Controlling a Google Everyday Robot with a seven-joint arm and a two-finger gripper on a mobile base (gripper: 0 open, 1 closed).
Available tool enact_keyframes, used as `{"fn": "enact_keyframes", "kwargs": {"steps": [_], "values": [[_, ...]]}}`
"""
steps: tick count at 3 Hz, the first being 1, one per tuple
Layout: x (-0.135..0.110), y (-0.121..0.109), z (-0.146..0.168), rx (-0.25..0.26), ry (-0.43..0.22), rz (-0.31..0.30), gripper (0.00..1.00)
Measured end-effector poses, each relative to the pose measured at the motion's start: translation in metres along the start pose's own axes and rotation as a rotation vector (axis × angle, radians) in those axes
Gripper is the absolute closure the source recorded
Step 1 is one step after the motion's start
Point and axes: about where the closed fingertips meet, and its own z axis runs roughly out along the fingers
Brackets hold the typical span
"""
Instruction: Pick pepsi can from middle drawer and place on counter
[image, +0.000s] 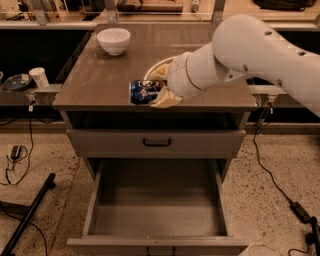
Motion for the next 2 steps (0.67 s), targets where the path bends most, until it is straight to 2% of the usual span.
{"fn": "enact_keyframes", "kwargs": {"steps": [1, 2], "values": [[0.012, -0.01, 0.008, 0.018, -0.027, 0.023, 1.0], [0.029, -0.022, 0.017, 0.033, -0.076, 0.076, 1.0]]}}
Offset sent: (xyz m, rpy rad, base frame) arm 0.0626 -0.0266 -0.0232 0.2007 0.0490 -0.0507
